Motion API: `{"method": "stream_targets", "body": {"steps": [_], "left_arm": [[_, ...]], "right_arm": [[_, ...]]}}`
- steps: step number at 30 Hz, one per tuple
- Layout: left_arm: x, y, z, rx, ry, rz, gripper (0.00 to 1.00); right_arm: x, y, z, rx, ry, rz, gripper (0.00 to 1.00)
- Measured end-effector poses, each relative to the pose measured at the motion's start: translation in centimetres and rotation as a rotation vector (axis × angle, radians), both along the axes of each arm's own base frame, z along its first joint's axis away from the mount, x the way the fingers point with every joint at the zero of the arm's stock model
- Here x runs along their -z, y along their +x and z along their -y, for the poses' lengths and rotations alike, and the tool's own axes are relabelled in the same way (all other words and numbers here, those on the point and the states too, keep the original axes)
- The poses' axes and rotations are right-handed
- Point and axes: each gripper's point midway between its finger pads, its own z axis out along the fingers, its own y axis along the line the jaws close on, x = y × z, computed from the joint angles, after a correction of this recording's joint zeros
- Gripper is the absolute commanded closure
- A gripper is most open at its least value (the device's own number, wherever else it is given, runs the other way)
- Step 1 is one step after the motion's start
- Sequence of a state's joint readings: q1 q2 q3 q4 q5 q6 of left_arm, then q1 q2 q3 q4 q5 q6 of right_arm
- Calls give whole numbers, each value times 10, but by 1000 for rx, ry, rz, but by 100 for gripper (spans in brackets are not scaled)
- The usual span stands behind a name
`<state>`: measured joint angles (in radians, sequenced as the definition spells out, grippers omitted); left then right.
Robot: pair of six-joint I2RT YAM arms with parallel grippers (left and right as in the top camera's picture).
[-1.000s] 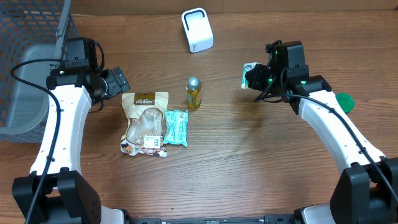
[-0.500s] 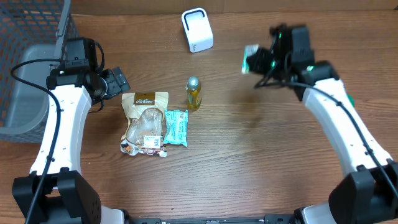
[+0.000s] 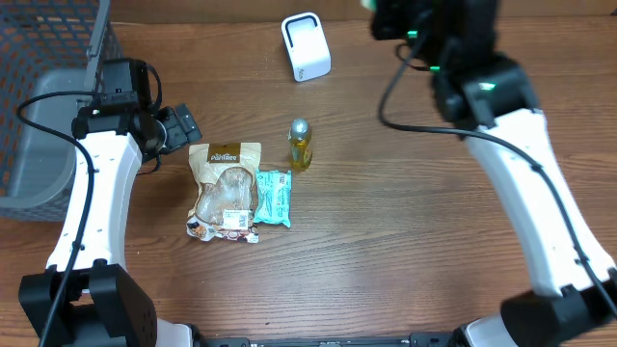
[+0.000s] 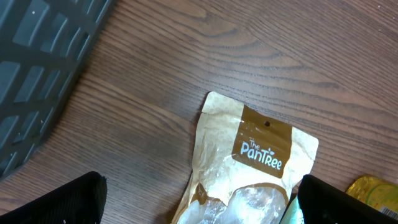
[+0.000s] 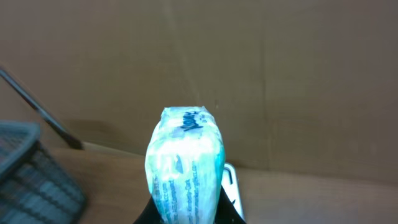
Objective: Scan the item barcode
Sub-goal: 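Raise the held Kleenex pack and carry it toward the white scanner, then hold the Kleenex pack over the white scanner with the right gripper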
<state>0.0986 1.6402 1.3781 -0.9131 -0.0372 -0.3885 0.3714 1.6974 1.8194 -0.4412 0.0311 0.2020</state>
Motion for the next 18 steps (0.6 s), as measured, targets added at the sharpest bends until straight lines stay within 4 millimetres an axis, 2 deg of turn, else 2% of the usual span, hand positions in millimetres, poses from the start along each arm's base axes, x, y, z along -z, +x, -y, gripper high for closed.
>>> {"method": "stream_targets", "body": {"steps": [3, 5, 10, 13, 15, 18], "left_arm": [[0, 0, 0, 0, 0, 0, 0], [0, 0, 0, 0, 0, 0, 1], [0, 0, 0, 0, 0, 0, 0], [0, 0, 0, 0, 0, 0, 0], [0, 0, 0, 0, 0, 0, 0], [0, 0, 0, 0, 0, 0, 0]], "right_arm": [[29, 21, -25, 3, -110, 27, 96], [59, 40, -39, 9, -185, 28, 96], [139, 79, -51, 22, -316, -15, 96], [183, 94, -54, 23, -363, -53, 96], [203, 100, -56, 24, -380, -60, 96], [218, 111, -60, 28, -379, -34, 96]]}}
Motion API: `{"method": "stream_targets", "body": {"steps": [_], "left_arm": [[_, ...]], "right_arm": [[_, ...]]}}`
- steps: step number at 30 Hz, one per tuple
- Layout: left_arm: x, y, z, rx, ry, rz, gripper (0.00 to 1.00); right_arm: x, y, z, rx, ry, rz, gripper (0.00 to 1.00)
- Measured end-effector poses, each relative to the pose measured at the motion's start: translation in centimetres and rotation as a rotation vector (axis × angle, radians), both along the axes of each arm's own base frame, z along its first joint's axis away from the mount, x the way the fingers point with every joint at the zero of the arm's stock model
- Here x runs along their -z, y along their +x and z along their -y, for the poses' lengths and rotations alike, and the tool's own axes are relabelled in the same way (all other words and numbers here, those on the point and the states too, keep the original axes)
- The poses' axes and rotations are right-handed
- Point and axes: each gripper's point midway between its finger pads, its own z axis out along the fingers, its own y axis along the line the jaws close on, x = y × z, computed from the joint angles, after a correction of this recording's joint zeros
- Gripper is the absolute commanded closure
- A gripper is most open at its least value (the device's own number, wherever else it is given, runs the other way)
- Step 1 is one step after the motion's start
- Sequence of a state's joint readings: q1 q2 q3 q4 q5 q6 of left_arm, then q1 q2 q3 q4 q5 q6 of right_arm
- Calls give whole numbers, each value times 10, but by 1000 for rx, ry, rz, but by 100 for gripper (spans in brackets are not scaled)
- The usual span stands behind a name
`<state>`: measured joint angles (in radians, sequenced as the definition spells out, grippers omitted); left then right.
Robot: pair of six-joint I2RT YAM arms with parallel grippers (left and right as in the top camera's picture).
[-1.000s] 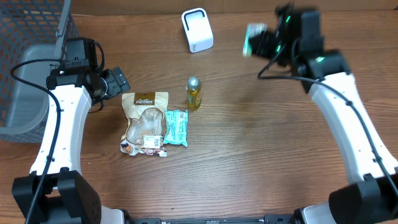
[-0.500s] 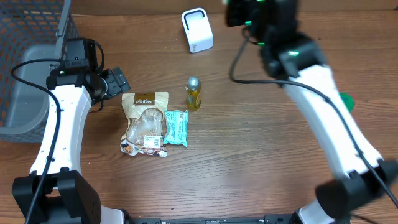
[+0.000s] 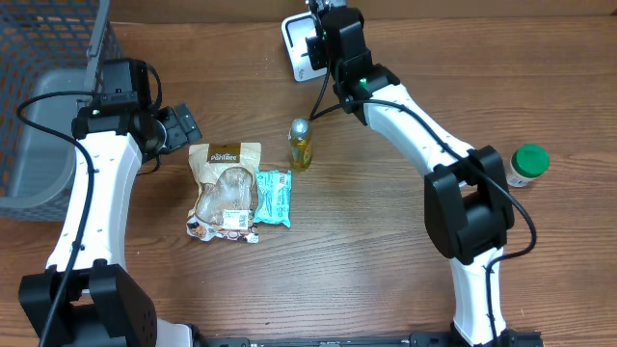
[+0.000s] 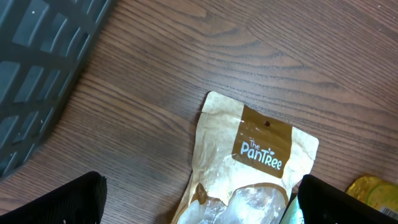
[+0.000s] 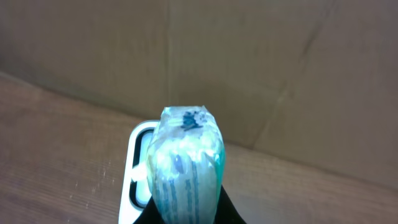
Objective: Scan the item barcode
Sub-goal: 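Hold the Kleenex pack over the white scanner with the right gripper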
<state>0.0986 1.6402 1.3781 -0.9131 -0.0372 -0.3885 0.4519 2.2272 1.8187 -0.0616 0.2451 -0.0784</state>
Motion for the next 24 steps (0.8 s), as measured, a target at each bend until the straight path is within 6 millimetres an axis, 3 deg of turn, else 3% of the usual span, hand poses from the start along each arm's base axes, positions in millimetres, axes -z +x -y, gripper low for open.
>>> {"method": "stream_targets", "body": {"steps": [8, 19, 24], "left_arm": [[0, 0, 0, 0, 0, 0, 0], [0, 0, 0, 0, 0, 0, 0], [0, 0, 0, 0, 0, 0, 0]], "right_arm": [[13, 15, -10, -15, 33, 64, 96], [28, 20, -20, -52, 57, 82, 96], [44, 21, -22, -56, 50, 62, 96]]}}
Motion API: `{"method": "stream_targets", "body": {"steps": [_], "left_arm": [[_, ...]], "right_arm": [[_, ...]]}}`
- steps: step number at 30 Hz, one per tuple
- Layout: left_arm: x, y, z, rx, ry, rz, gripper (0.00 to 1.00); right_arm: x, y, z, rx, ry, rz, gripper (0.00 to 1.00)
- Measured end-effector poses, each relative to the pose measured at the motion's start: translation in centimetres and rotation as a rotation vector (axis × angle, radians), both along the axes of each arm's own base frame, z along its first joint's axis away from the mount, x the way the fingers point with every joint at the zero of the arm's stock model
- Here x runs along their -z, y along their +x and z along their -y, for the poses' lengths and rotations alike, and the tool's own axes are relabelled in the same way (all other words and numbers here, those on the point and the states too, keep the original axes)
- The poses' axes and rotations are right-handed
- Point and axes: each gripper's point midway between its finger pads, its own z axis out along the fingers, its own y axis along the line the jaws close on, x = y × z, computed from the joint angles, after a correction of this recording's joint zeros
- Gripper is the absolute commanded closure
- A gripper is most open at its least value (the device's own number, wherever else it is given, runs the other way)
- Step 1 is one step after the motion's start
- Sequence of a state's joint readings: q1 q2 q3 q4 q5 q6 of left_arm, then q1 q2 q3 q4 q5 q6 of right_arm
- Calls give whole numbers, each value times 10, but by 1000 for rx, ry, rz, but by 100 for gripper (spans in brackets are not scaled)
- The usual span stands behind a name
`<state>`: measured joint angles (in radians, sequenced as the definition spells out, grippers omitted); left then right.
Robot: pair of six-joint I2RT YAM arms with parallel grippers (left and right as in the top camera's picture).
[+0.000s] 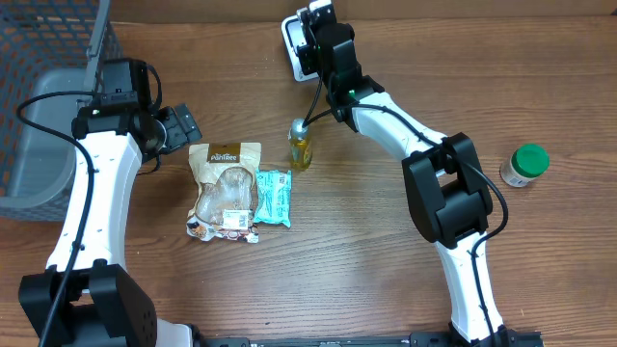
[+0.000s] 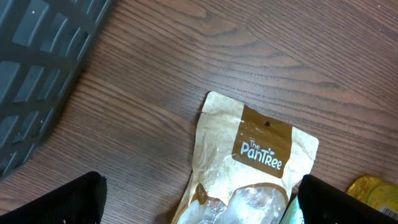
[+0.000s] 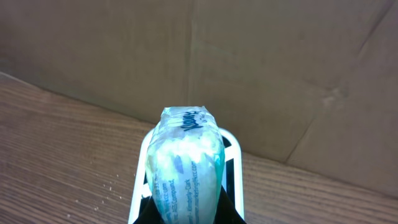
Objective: Scan the item barcode
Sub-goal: 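Hold the Kleenex pack over the white scanner with the right gripper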
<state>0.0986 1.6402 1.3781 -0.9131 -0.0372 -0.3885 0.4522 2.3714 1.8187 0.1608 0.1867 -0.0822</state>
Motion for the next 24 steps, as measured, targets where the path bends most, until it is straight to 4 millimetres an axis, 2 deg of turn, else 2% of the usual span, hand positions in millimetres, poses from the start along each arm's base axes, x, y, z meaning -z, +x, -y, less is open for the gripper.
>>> {"method": "stream_targets", "body": {"steps": [14, 24], "left_arm": [[0, 0, 0, 0, 0, 0, 1], [0, 0, 0, 0, 0, 0, 0]], "right_arm": [[30, 1, 0, 0, -18, -38, 96], [30, 1, 0, 0, -19, -39, 92]]}}
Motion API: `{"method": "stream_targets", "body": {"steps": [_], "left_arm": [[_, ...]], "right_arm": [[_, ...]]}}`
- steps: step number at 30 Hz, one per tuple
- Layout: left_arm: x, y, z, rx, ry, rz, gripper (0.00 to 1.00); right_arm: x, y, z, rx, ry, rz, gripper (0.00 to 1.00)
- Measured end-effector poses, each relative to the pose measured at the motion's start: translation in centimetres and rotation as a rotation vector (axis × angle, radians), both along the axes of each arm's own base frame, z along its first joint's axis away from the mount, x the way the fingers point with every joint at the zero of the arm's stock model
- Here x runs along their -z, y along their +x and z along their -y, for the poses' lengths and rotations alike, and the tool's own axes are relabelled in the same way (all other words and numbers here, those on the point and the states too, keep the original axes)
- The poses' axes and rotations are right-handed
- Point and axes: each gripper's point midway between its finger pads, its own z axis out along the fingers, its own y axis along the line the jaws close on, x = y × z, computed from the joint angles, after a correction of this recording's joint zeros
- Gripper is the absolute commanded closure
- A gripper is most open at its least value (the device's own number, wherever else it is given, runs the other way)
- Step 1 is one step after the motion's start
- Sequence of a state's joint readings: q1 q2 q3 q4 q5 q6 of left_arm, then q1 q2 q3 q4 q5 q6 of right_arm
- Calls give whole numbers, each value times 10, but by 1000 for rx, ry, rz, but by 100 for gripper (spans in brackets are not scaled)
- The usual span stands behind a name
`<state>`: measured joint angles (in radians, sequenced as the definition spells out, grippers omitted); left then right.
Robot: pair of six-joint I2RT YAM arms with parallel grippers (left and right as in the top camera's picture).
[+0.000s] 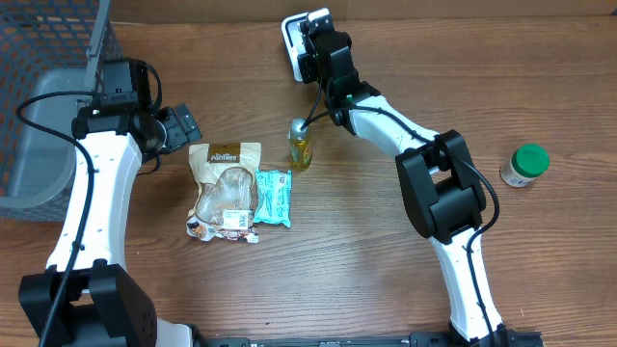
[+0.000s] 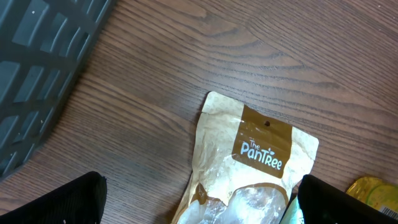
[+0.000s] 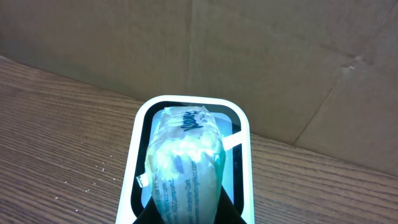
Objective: Scan the item barcode
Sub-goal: 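Hold the Kleenex pack over the white scanner with the right gripper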
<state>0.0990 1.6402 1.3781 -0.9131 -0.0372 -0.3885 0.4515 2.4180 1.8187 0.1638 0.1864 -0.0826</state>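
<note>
My right gripper (image 3: 186, 214) is shut on a teal and white packet (image 3: 185, 163), end-on in the right wrist view. The packet is held right before the dark window of the white scanner (image 3: 244, 155). From overhead the scanner (image 1: 295, 27) stands at the table's back edge, and the right gripper (image 1: 321, 56) is against it. My left gripper (image 2: 199, 205) is open low over the top of a brown "PanTree" pouch (image 2: 258, 165), one finger on each side. In the overhead view the left gripper (image 1: 181, 125) sits left of the pouch (image 1: 225, 185).
A small yellow bottle (image 1: 301, 145) stands mid-table and a second teal packet (image 1: 273, 197) lies beside the pouch. A green-lidded jar (image 1: 525, 164) is at the right. A wire basket (image 1: 58, 43) and a grey bin (image 1: 39, 145) fill the left edge.
My right gripper with the packet has moved closer to the scanner, whose window now frames the packet fully. The left arm and the items on the table have not moved.
At first my right gripper held the packet high at the back, with cardboard behind it and the scanner only at the view's bottom edge. Then it was lower, near the scanner. Then it was nearer still, and now the packet is at the window. The left gripper stayed open over the pouch.
</note>
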Motion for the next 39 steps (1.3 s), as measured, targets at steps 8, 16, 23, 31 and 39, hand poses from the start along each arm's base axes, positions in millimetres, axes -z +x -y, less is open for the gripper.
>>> {"method": "stream_targets", "body": {"steps": [8, 16, 23, 31, 39], "left_arm": [[0, 0, 0, 0, 0, 0, 1], [0, 0, 0, 0, 0, 0, 0], [0, 0, 0, 0, 0, 0, 1], [0, 0, 0, 0, 0, 0, 1], [0, 0, 0, 0, 0, 0, 0]], "right_arm": [[1, 0, 0, 0, -1, -2, 95], [5, -2, 1, -5, -12, -19, 96], [5, -5, 2, -21, -56, -34, 96], [8, -13, 7, -35, -110, -82, 96], [12, -13, 13, -29, -121, -97, 89]]}}
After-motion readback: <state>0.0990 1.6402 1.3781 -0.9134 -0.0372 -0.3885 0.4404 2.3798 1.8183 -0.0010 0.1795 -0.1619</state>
